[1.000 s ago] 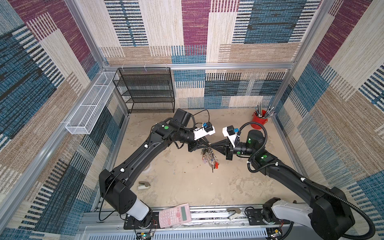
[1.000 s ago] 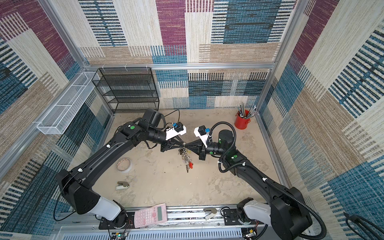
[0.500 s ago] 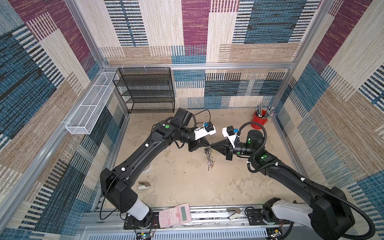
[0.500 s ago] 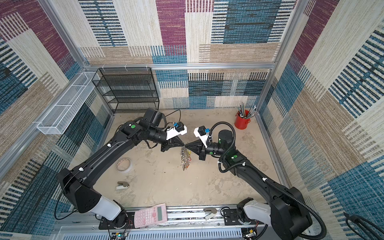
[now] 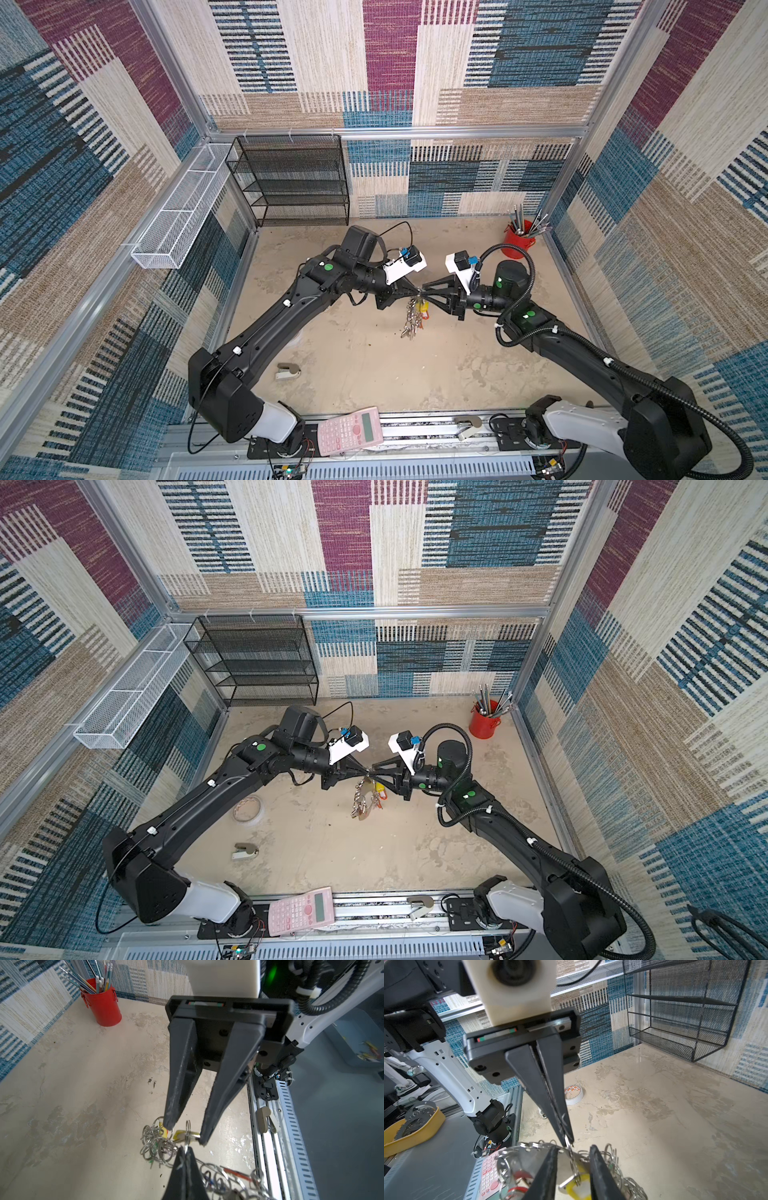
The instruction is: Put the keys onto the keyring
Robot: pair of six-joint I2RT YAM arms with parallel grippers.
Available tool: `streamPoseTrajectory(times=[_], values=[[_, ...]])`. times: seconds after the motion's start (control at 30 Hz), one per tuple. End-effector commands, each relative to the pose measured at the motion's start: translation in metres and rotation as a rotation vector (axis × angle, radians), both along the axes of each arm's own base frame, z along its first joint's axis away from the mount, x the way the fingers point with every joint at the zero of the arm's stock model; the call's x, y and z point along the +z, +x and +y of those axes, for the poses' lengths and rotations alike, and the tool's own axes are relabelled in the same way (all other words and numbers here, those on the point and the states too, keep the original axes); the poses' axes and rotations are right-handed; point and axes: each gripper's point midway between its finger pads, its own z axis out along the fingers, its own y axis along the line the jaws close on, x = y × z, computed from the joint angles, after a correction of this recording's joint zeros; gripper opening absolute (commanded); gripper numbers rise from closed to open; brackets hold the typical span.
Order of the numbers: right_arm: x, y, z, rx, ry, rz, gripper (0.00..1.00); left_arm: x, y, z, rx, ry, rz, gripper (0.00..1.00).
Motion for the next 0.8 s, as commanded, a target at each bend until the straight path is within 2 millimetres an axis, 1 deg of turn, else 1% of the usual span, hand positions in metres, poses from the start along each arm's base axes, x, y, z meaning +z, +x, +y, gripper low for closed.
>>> streamPoseTrajectory(times=[0.0, 0.1, 0.43, 0.5, 0.6, 0.77], values=[[0.0055, -0.0021, -0.0024, -0.011, 0.026, -0.010, 0.36, 0.0260, 0.0005, -0.0057, -0.003, -0.129, -0.029, 0.00], [0.0038, -0.0025, -0.0037, -0.019, 0.026, -0.009, 0.40, 0.0294, -0.0032, -0.0025, 0.004, -0.159, -0.028, 0.00], [0.0096, -0.0002, 0.0025, 0.017, 0.042, -0.021, 0.39, 0.0323, -0.0057, -0.0009, 0.023, -0.220, -0.013, 0.00], [0.0119, 0.0001, 0.0033, 0.024, 0.047, -0.027, 0.33, 0.0315, -0.0059, -0.0014, 0.024, -0.224, -0.008, 0.00], [0.0117, -0.0005, 0.0049, 0.038, 0.048, -0.024, 0.20, 0.0290, -0.0021, -0.0017, 0.046, -0.229, -0.002, 0.00], [0.0065, -0.0020, 0.0043, 0.041, 0.045, -0.011, 0.05, 0.0339, 0.0035, -0.0014, 0.085, -0.271, -0.014, 0.00]])
